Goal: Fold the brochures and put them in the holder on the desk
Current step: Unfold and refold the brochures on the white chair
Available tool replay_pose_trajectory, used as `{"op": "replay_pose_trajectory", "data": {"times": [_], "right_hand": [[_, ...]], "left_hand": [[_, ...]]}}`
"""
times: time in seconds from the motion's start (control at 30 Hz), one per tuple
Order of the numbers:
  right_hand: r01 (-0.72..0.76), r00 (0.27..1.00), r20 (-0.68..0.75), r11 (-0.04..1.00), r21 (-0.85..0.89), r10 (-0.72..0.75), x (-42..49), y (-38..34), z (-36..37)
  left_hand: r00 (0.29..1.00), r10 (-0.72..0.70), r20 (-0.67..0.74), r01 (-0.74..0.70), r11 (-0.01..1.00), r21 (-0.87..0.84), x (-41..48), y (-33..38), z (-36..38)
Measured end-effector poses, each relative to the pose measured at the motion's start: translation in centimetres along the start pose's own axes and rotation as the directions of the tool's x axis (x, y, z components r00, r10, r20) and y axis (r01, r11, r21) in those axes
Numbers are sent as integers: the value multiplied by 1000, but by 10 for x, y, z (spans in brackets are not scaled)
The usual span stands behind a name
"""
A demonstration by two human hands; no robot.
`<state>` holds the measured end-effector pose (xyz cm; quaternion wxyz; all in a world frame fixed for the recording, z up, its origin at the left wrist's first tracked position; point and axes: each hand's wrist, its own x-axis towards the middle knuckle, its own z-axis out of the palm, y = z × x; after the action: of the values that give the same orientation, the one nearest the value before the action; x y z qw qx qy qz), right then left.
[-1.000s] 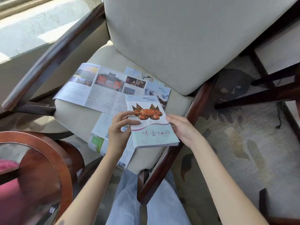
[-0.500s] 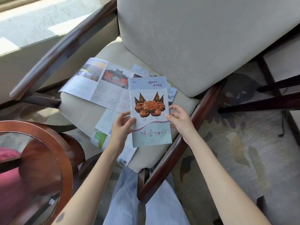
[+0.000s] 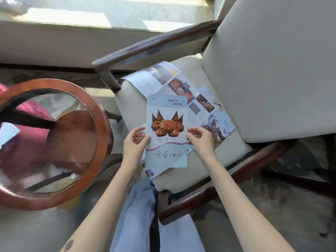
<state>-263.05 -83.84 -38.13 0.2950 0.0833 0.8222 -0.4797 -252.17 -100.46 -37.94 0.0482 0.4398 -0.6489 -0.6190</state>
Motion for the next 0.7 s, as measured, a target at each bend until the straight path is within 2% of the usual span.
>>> {"op": "replay_pose_trajectory", "data": {"times": [0.2, 0.4, 0.7], "right_hand": [[112, 983, 160, 985, -130, -91, -9, -39, 83], [245, 938, 303, 938, -245, -166, -19, -60, 183], [350, 873, 457, 872, -342, -171, -25, -59, 295]], "left_hand": [[973, 1, -231, 0, 1000, 4, -2, -20, -80], [901, -45, -432, 61, 998, 24, 5, -55, -158], [802, -147, -579, 172, 985, -12, 21, -111, -228]]}}
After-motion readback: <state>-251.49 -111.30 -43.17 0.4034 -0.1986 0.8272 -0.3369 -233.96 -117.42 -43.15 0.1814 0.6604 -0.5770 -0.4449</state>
